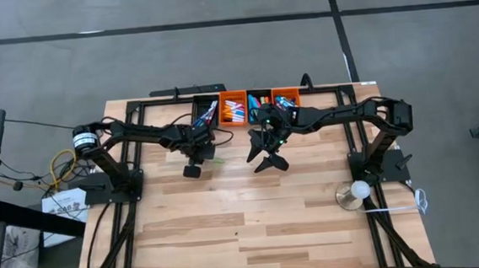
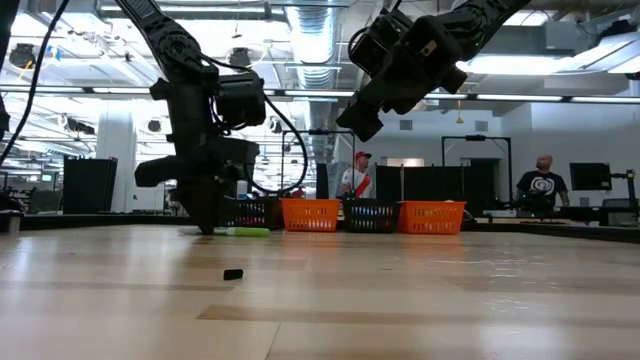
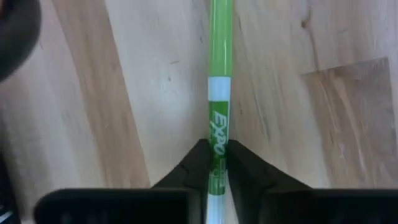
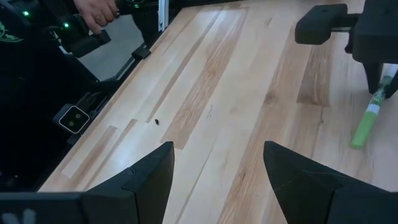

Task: Pick & Place Markers
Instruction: Put the green and white marker pen into the left black bin

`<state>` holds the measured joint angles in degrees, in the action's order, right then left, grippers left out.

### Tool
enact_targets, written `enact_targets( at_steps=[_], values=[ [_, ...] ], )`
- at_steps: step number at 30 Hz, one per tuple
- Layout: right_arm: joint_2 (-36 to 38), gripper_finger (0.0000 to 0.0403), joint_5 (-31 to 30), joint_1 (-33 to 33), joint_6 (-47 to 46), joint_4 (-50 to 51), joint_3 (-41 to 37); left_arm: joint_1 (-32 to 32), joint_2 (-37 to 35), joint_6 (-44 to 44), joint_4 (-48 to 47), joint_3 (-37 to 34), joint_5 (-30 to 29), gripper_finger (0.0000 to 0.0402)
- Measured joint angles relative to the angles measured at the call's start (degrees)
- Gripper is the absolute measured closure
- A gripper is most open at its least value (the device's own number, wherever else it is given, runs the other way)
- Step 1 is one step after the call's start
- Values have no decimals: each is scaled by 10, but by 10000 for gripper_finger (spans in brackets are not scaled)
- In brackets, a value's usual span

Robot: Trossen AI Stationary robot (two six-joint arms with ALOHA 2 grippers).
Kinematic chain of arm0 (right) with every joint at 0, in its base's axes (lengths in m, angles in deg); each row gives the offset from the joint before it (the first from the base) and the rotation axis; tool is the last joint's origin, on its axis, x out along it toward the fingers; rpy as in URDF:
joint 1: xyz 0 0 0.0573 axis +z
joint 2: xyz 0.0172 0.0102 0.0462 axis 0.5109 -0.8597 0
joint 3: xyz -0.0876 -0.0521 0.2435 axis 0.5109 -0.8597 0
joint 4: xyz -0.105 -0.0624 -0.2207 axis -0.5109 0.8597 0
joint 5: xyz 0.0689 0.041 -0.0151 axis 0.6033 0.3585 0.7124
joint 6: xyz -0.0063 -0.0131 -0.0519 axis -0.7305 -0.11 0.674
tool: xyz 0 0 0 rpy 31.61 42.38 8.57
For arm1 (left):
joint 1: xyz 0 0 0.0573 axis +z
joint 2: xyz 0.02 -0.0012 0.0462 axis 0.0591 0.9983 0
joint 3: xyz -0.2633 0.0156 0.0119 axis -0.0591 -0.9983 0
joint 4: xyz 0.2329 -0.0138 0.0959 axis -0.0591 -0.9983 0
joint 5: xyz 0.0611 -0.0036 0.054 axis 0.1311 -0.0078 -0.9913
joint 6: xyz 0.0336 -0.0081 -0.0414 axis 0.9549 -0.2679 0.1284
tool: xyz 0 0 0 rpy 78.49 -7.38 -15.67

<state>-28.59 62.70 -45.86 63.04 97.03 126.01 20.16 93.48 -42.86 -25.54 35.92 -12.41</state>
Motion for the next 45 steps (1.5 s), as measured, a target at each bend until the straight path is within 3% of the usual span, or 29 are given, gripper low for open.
enact_targets(
  at_steps=[3,11,18,24,32,39,45],
  values=[
    [0,163,0,0,0,0,0,0,0,-7,0,0,-1,376],
    [0,163,0,1,-5,0,0,-4,0,-44,1,0,7,356],
    [0,163,2,1,-7,1,0,-14,-5,-70,3,0,7,376],
    [0,163,2,1,-10,1,0,-16,-64,-89,1,-3,37,364],
    [0,163,16,2,-11,1,0,-8,-173,-112,-3,-2,31,372],
    [0,163,16,2,-11,0,0,36,-243,-166,41,-1,-82,369],
    [0,163,16,2,-11,-4,0,116,-235,-235,112,-1,-103,371]
  ],
)
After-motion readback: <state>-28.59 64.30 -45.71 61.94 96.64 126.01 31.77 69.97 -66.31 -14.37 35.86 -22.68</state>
